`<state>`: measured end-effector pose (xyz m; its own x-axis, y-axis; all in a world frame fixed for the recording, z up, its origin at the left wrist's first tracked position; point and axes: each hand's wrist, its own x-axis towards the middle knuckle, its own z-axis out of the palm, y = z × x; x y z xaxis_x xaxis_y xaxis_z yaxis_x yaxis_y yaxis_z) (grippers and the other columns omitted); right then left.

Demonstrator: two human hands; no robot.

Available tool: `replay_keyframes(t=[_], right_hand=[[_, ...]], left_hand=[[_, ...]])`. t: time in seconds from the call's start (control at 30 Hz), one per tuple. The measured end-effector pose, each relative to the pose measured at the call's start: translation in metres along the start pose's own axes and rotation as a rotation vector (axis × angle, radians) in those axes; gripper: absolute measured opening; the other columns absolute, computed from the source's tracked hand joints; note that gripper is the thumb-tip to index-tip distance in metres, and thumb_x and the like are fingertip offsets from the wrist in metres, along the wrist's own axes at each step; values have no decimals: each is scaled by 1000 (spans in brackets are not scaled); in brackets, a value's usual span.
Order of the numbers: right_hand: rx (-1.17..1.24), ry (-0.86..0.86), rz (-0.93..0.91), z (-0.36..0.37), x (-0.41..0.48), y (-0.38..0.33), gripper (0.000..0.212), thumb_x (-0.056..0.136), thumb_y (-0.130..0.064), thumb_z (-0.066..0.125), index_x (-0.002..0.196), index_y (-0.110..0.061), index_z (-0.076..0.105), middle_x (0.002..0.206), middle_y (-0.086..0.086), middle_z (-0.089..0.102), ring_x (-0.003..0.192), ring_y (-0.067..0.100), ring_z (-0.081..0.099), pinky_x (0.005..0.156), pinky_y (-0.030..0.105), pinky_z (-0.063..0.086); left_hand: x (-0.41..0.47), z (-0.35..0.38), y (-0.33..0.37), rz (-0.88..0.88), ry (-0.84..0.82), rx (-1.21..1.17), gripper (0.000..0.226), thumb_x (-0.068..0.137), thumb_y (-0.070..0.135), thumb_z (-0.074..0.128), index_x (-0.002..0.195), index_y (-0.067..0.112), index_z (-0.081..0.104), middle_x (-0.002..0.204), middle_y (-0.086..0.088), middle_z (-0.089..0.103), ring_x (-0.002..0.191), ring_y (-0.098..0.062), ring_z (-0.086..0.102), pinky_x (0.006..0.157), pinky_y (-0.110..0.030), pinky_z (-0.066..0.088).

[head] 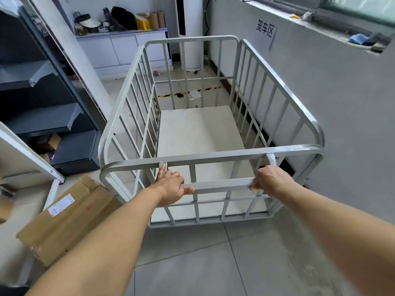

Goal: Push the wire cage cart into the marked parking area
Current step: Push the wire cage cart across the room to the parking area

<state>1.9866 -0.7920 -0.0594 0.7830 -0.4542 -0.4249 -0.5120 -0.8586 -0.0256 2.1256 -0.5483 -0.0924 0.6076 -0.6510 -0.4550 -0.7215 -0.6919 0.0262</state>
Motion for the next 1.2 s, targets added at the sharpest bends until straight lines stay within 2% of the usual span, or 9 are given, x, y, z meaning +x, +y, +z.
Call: replay_keyframes(t=[0.23,0.37,0.47,0.63,0.73,0.8,0.9,1.03,1.2], right_hand=[[78,24,23,-26,64,-20,29,88,-33,65,102,-8,72,85,6,58,78,25,54,71,28,44],[86,29,19,-42,102,-23,29,88,-32,65,104,-8,72,94,10,68,92,28,65,77,31,49],[75,23,9,-57,131,-24,31,87,-34,66,105,-9,72,87,7,64,90,27,66,76,31,50],[60,-1,-20,-80,177,-30,35,88,-38,64,110,-13,72,104,8,71,97,26,67,85,32,53],[77,27,-38,-88,201,-40,32,88,-38,63,107,-13,72,89,6,64,90,26,66,75,27,49],[90,34,-45,-92,213,-50,30,89,-36,63,106,-14,72,83,5,56,93,29,66,71,26,43],[125,61,-47,-97,237,-67,26,89,-34,63,105,-16,74,82,5,54,96,29,66,72,25,42],[157,68,-20,-109,270,-88,26,88,-33,65,105,-15,74,98,11,69,96,30,66,81,29,50],[144,83,4,-130,308,-109,29,88,-33,65,106,-11,73,103,11,70,97,28,66,84,32,53]], left_hand=[[59,-31,-38,-7,16,2,65,96,58,21,123,8,54,128,-11,49,141,-29,23,119,-49,-16],[95,-47,-52,-5,24,-13,65,97,58,21,122,8,54,128,-11,48,141,-29,23,119,-49,-15],[123,-59,-62,2,24,-23,64,96,59,22,119,9,55,126,-10,49,138,-29,27,119,-49,-14],[163,-82,-82,3,10,12,62,96,58,24,120,9,54,123,-8,50,134,-27,31,120,-48,-14],[184,-92,-103,-8,4,17,67,94,61,19,120,10,54,123,-8,49,135,-27,31,119,-47,-13],[196,-98,-120,-20,-15,18,76,89,66,12,120,11,53,123,-7,49,136,-26,30,120,-47,-14],[217,-107,-146,-20,-3,33,62,96,58,20,121,12,52,124,-8,48,138,-27,27,120,-47,-14],[244,-124,-171,-22,9,32,58,98,55,23,123,10,51,125,-10,48,139,-28,26,120,-46,-14],[280,-143,-201,5,30,16,59,97,56,24,121,10,53,123,-9,49,137,-28,28,120,-46,-12]])
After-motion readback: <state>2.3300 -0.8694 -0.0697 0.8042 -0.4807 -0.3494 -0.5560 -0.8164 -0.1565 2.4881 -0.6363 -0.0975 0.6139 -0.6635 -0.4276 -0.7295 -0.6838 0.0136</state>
